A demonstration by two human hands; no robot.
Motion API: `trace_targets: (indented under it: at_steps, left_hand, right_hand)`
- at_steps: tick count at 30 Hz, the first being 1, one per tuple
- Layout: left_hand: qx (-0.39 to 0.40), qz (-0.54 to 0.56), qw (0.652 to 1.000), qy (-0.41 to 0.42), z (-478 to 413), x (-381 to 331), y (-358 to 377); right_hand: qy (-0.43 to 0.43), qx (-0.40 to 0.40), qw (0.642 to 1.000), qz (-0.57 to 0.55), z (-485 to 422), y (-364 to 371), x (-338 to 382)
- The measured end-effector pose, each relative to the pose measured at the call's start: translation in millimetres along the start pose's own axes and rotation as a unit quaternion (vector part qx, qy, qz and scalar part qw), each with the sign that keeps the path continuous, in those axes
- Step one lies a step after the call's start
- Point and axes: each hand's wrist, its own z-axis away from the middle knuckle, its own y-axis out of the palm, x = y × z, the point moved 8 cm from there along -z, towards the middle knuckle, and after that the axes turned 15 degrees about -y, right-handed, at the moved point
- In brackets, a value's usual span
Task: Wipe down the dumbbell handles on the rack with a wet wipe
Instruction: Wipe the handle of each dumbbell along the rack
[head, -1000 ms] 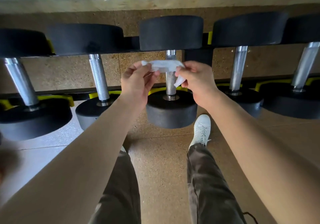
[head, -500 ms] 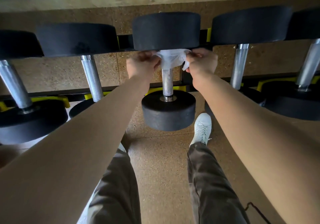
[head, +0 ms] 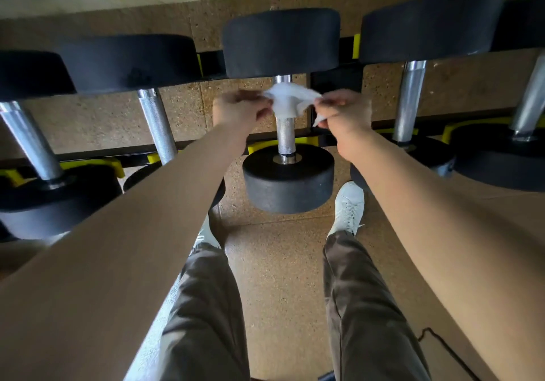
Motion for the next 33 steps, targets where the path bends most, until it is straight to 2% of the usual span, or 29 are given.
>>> trace_targets:
  at_steps: [2,3,4,6,8,10,14,15,17,20,21,22,24,25,26,28,31,33]
  left_hand:
    - [-0.062,-0.083,0.994,-0.025,-12,22,-20]
    - [-0.085,-0.110,0.990,-0.033,-17,31,-28]
    - [-0.098,-0.127,0.986,-0.037,-19,36,-33]
    - [-0.104,-0.179,0.978,-0.014,-14,38,-31]
    - [-0.077,-0.243,0.967,0.025,-7,34,-18]
    - [-0.074,-0.281,0.956,0.038,-5,34,-17]
    - [-0.216,-0.371,0.903,0.004,-15,35,-55]
    - [-0.237,-0.382,0.893,-0.001,-15,34,-58]
    - [-0.220,-0.435,0.873,0.003,-16,34,-47]
    - [-0.089,-0.486,0.869,0.025,-10,43,-16]
    - [-0.088,-0.510,0.855,0.039,-7,43,-14]
    - [-0.119,-0.548,0.826,0.057,-3,39,-18]
    - [-0.216,-0.624,0.746,0.085,4,27,-31]
    - [-0.243,-0.634,0.728,0.088,4,23,-37]
    - [-0.255,-0.629,0.730,0.080,3,21,-42]
    - [-0.232,-0.610,0.754,0.074,0,23,-42]
    - [-0.085,-0.553,0.818,0.134,8,30,-10]
    - [0.001,-0.522,0.837,0.162,23,32,8]
  right_hand:
    - [-0.040,0.109,0.993,0.031,13,17,4]
    - [-0.063,0.139,0.987,0.050,18,20,4]
    - [-0.078,0.144,0.984,0.072,19,18,2]
    - [-0.075,0.102,0.986,0.110,16,3,-8]
    - [-0.061,0.054,0.986,0.148,14,-15,-18]
    - [-0.073,0.060,0.976,0.197,17,-17,-20]
    - [-0.104,0.234,0.938,0.236,34,21,-5]
    - [-0.104,0.257,0.927,0.253,34,24,-5]
    - [-0.100,0.263,0.906,0.315,28,18,-9]
    - [-0.091,0.241,0.865,0.431,16,0,-16]
    - [-0.089,0.235,0.860,0.444,16,-1,-16]
    - [-0.096,0.233,0.859,0.446,18,3,-13]
    - [-0.122,0.255,0.857,0.431,27,23,-4]
    - [-0.136,0.271,0.856,0.419,34,34,0]
    - [-0.140,0.279,0.860,0.404,37,41,0]
    - [-0.112,0.276,0.869,0.395,33,36,-6]
    - [-0.076,0.233,0.863,0.441,15,6,-18]
    - [-0.085,0.189,0.874,0.441,7,-11,-15]
